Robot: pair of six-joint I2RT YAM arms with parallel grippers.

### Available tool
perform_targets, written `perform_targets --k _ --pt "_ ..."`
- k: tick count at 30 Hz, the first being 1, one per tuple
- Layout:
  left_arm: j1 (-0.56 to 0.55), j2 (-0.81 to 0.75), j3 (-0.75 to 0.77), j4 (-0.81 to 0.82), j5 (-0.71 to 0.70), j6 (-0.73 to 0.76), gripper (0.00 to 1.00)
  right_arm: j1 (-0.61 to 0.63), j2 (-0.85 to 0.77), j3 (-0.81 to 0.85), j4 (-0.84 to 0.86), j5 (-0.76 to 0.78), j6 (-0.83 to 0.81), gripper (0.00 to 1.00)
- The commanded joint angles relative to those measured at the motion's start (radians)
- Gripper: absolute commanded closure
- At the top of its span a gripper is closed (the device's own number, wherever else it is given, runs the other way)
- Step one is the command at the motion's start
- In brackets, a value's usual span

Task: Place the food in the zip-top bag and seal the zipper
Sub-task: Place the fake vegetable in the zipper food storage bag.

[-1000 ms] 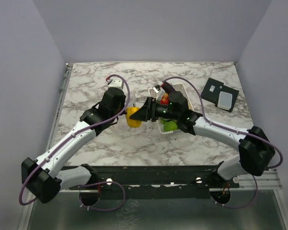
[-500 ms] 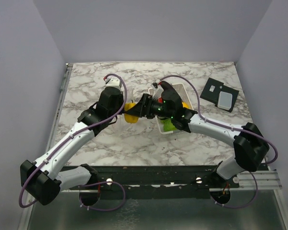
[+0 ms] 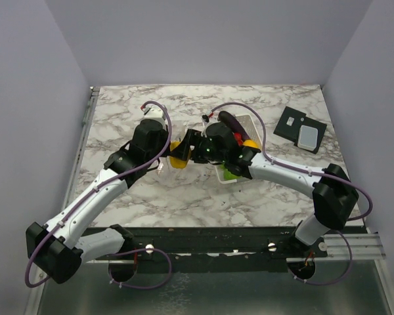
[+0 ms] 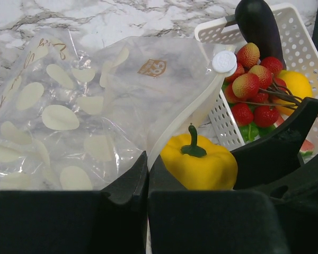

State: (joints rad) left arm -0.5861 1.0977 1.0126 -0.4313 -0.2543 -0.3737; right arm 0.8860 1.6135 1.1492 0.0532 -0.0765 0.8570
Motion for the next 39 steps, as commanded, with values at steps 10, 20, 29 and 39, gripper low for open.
perform_targets --k 10,20,29,39 --pt "0.011 -0.016 -0.014 0.030 0.041 -0.001 1.00 0.035 0.006 0.050 -0.085 0.117 -0.056 0.10" --pt "0.020 -0.025 -0.019 0.032 0.037 -0.001 1.00 0.041 -0.039 0.048 -0.105 0.116 -0.079 0.00" --pt "0.025 -0.032 -0.021 0.035 0.029 -0.002 1.00 0.042 -0.110 0.025 -0.142 0.132 -0.111 0.02" --pt "0.026 -0.042 -0.023 0.037 0.021 -0.001 1.00 0.042 -0.198 0.007 -0.206 0.184 -0.171 0.09"
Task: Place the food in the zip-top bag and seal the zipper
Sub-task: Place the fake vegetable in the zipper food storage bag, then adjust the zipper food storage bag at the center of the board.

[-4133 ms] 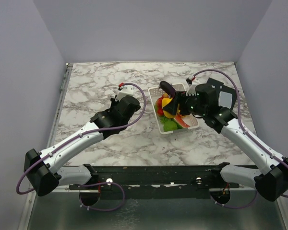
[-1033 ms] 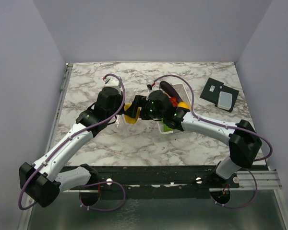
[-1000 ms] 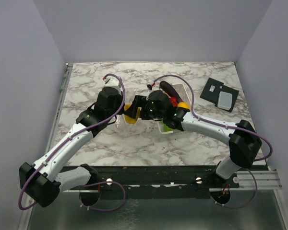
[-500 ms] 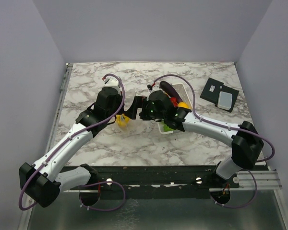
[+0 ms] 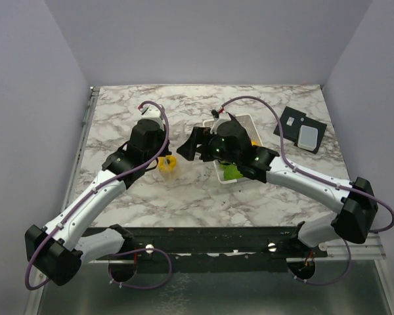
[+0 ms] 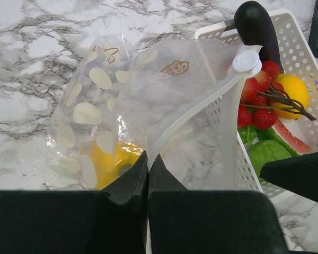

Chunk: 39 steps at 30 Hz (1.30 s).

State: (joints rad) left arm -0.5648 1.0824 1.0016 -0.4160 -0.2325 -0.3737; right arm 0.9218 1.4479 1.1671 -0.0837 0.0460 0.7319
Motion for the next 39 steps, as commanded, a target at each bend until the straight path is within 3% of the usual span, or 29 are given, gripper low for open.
perform_targets --k 1,20,24,30,31,39 --pt "0.005 -0.029 -0.012 0.022 -0.001 -0.001 1.00 0.007 -0.036 -0.010 -0.081 0.072 -0.051 0.10" --pt "0.006 -0.046 -0.015 0.023 0.008 0.005 1.00 0.006 0.154 0.105 -0.135 0.132 -0.081 0.28" --pt "0.006 -0.044 -0.015 0.023 0.013 0.007 1.00 0.006 0.174 0.138 -0.144 0.129 -0.091 0.45" --pt "0.006 -0.042 0.025 -0.032 -0.034 0.027 1.00 0.007 0.167 0.206 -0.217 0.173 -0.137 0.94" --pt "0.006 -0.040 0.043 -0.059 -0.054 0.032 1.00 0.006 0.163 0.221 -0.242 0.186 -0.151 0.99" --pt "0.007 -0.056 0.239 -0.282 -0.151 0.058 1.00 0.006 0.083 0.297 -0.363 0.259 -0.259 0.99"
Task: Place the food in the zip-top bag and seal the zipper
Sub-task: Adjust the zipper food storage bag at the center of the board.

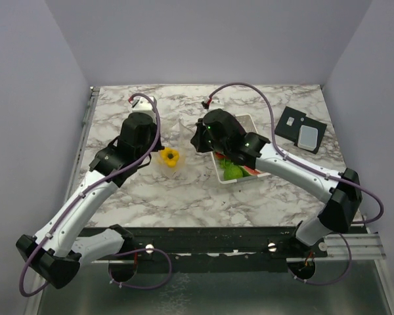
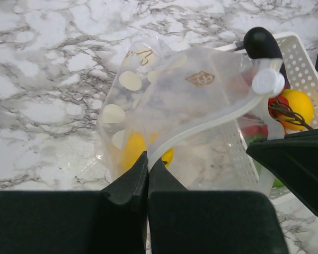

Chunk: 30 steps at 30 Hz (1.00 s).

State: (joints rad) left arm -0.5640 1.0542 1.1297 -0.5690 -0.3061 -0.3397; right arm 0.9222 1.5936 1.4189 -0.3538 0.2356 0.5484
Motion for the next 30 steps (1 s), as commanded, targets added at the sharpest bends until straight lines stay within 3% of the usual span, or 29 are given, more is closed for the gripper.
perform_targets --k 1,6,10,21,25,30 --pt "0.006 -0.028 0.139 -0.154 -0.088 0.029 1.00 0.006 -0.072 0.052 -0.106 0.070 -0.085 0.99" --pt "0.006 -0.032 0.253 -0.251 -0.070 0.026 1.00 0.006 -0.138 0.073 -0.151 0.083 -0.112 0.99" --pt "0.006 -0.055 0.230 -0.257 -0.029 -0.007 1.00 0.006 -0.190 0.046 -0.141 0.086 -0.109 0.99" --pt "0.006 0.000 -0.165 -0.046 0.036 -0.122 1.00 0.006 -0.008 -0.090 -0.075 0.019 -0.038 0.99" --pt "0.006 -0.023 -0.114 -0.048 0.035 -0.099 1.00 0.006 -0.019 -0.078 -0.074 0.021 -0.049 0.99" --pt "0.005 -0.013 0.054 -0.119 -0.014 -0.040 1.00 0.006 -0.048 -0.024 -0.086 0.052 -0.080 0.99"
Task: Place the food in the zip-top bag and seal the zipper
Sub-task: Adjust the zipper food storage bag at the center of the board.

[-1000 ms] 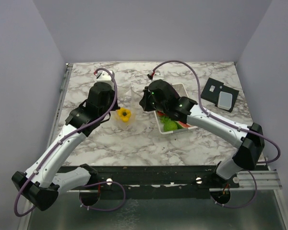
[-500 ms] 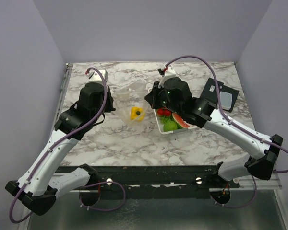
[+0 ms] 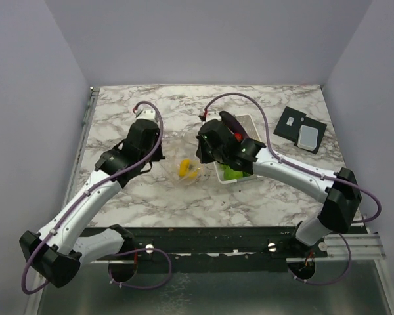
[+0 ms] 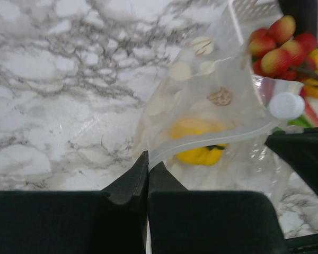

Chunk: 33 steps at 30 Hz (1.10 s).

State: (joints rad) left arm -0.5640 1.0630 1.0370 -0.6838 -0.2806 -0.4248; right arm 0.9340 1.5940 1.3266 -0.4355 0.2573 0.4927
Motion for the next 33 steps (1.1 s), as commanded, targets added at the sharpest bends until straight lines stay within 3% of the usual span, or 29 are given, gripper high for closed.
perform_targets --k 1,9,23,33 --pt "0.006 -0.015 0.177 -0.017 -0.046 0.054 1.00 -0.006 -0.050 0.080 -0.007 0.032 -0.026 0.99" --pt "0.005 0.019 0.263 -0.051 -0.115 0.113 1.00 -0.006 -0.047 0.077 0.038 0.051 -0.021 0.99" --pt "0.006 0.022 0.171 -0.039 -0.226 0.122 1.00 -0.035 0.058 -0.044 0.134 0.025 0.040 0.99" --pt "0.005 0.067 0.097 0.029 -0.170 0.091 1.00 -0.056 0.123 -0.069 0.184 -0.041 0.073 0.99"
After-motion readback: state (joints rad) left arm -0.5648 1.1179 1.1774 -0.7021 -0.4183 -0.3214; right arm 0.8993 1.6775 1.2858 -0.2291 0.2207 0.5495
